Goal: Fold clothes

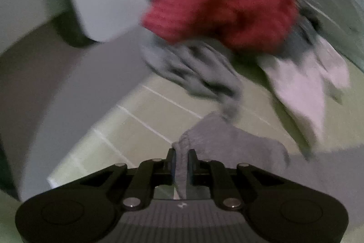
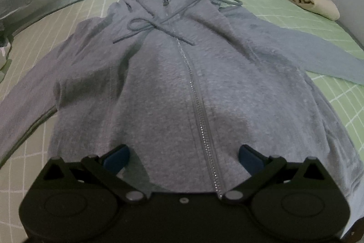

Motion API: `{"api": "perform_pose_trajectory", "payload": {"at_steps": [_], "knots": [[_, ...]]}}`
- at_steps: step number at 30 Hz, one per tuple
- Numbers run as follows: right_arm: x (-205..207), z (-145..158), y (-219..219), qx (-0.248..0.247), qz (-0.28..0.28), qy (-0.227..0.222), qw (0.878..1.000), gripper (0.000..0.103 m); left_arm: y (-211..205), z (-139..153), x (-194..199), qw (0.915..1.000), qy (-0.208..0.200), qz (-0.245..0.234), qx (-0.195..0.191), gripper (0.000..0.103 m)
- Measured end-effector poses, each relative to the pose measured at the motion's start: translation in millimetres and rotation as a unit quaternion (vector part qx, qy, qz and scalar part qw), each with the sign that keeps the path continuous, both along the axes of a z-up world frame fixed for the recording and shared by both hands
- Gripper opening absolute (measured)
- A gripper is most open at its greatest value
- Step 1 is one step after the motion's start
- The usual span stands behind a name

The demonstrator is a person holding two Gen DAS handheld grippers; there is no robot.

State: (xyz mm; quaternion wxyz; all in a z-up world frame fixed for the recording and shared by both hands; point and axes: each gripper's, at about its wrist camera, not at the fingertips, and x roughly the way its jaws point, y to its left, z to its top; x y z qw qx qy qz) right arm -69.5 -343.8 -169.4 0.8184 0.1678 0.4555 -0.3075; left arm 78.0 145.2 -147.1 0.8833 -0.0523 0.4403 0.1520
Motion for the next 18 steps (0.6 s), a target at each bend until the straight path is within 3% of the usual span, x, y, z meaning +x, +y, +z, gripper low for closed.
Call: {"api": "perform_pose_trajectory", "payload": {"at_steps": [3, 7, 10, 13, 18], "knots": [[3, 0, 0, 0.000, -0.008, 0.001, 1.000, 0.103, 30, 11, -1, 0.9976, -0.027, 0.061, -0.014, 0.012], [3, 0, -4, 0.002, -0.005, 0.000, 1.000, 0.103, 50, 8, -3, 0.9938, -0.020, 0.096, -0.052, 0.012], [2, 0, -10, 0.005, 0.004, 0.001, 1.000, 0.103, 47, 5, -8, 0.9931, -0.003, 0.104, -0.053, 0.021], [1, 0, -13, 0.004, 0.014, -0.002, 1.000, 0.103, 42, 7, -16, 0.9917, 0.013, 0.120, -0.045, 0.037], [-3, 1, -11, 0.004, 0.037, -0.016, 0.999, 0.103, 28, 23, -27, 0.9939, 0.003, 0.101, -0.042, 0.052]]}}
